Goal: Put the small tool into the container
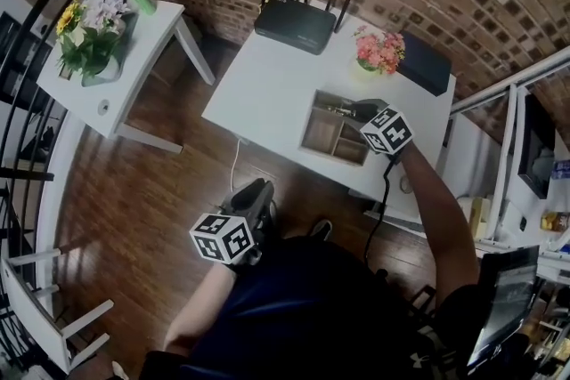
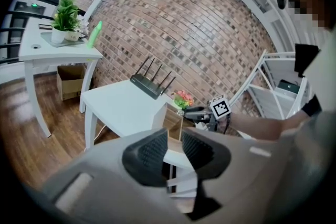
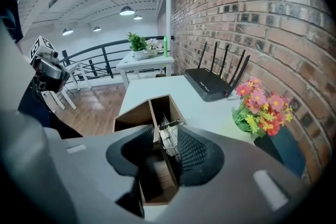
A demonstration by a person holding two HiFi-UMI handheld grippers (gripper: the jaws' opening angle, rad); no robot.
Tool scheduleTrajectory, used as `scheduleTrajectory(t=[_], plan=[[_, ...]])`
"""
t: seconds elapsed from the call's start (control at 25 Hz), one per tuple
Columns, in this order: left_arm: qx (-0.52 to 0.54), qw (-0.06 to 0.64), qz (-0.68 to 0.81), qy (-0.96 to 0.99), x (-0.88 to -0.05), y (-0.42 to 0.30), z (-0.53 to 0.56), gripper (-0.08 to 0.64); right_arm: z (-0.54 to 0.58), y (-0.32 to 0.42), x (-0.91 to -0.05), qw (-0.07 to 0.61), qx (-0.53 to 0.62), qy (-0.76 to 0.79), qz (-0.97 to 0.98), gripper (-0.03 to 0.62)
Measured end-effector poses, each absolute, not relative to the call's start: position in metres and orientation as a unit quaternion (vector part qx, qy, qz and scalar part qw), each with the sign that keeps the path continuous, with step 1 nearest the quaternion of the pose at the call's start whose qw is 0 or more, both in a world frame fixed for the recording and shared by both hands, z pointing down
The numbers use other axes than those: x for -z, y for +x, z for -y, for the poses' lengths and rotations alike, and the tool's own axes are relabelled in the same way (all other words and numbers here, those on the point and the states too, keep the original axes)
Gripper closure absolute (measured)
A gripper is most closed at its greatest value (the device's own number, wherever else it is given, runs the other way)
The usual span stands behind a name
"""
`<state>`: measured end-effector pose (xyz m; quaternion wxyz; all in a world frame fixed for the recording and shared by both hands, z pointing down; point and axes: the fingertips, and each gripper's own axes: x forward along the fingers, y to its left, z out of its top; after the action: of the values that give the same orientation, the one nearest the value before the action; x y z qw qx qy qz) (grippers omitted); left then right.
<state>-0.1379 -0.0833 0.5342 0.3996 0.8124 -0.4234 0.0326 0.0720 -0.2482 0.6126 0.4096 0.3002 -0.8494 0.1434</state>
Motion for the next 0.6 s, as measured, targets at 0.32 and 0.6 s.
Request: scheduleTrajectory(t=[0.32,0.6], plan=[[-0.044,0.391,0.384,0.835,-0.53,-0.103,0.088,0.476,0.215,0.104,-0.56,0.224,-0.254,0.371,0.864,0.486],[-0.066,0.381,0.339,0.857,-0.524,-0.063,0.087,0.48,0.16,0.129,-0.497,0.105,-0.253,0.423,0.864,0.58]])
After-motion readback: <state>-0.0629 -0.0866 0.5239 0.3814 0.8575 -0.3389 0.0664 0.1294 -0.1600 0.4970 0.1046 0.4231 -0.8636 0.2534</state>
